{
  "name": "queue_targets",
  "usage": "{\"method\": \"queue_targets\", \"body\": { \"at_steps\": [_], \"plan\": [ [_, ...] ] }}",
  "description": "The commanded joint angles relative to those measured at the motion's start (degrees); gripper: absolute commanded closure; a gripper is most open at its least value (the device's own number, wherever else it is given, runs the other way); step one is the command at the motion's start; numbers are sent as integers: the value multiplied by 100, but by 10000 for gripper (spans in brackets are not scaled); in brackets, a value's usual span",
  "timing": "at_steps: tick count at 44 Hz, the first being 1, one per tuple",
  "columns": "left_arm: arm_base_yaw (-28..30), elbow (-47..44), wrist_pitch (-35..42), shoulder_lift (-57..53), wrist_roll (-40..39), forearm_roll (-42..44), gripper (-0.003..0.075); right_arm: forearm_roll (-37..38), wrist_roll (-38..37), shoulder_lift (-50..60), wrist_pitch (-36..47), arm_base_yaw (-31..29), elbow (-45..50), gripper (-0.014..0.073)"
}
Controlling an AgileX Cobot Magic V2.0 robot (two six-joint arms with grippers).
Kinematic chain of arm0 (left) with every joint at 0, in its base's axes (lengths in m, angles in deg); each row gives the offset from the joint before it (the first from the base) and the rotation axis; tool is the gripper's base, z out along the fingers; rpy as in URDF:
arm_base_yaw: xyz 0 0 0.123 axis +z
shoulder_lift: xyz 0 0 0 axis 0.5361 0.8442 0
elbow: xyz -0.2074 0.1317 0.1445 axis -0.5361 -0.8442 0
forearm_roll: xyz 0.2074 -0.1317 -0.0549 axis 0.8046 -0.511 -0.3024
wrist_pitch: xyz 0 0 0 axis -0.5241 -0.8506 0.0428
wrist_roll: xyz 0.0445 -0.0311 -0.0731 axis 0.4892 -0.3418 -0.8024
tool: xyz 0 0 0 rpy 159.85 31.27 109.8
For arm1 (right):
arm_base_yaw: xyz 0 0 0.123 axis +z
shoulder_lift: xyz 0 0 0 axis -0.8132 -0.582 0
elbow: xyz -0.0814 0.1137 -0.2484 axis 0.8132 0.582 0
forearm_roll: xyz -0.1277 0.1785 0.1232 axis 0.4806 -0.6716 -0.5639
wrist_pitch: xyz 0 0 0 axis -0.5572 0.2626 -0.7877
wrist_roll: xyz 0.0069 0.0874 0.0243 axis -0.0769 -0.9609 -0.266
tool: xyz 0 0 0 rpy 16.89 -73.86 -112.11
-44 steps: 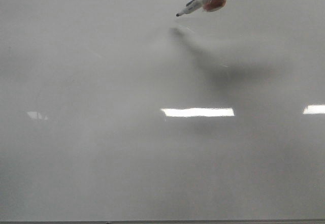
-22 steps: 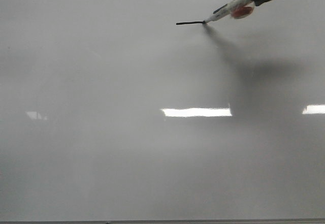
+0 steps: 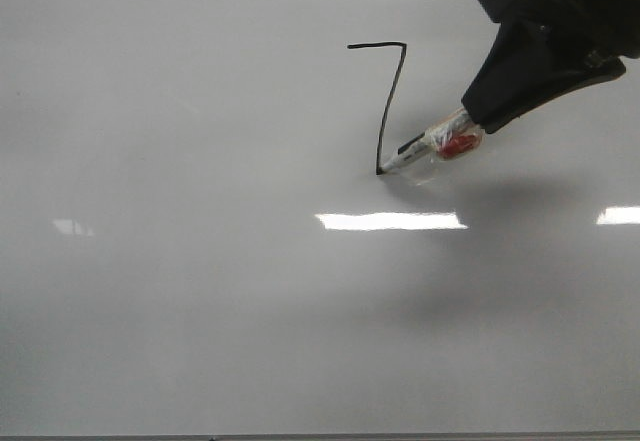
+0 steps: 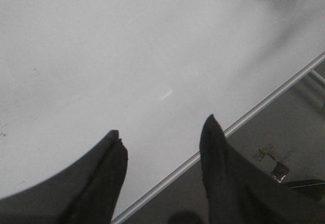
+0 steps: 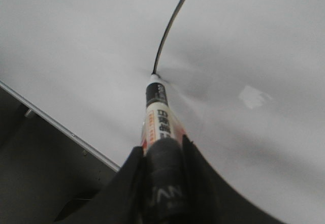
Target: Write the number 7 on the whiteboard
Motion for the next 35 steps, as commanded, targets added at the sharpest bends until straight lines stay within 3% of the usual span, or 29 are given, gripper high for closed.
{"method": "queue_targets", "body": {
  "at_steps": [1,5,9,15,19,35],
  "plan": [
    [4,143,407,-25,-35,-149,384,-53,44,516,47,66,-293,652],
    [-4,143,314,-25,481,-610,384,-53,489,911,-588,313,-308,652],
    [-45,143,171,27,1491,-1494,378,-53,1146,1293,-1382,577,-308,652],
    [-400,189,-133,293,2644,-2505,295,-58,1696,1711,-2345,983,-308,652],
    [-828,315,-228,547,2919,-2589,250,-158,1696,1923,-2499,1148,-308,652],
    [-2727,881,216,1801,3255,-2589,247,-425,1700,2071,-2480,1222,-308,652]
  ]
}}
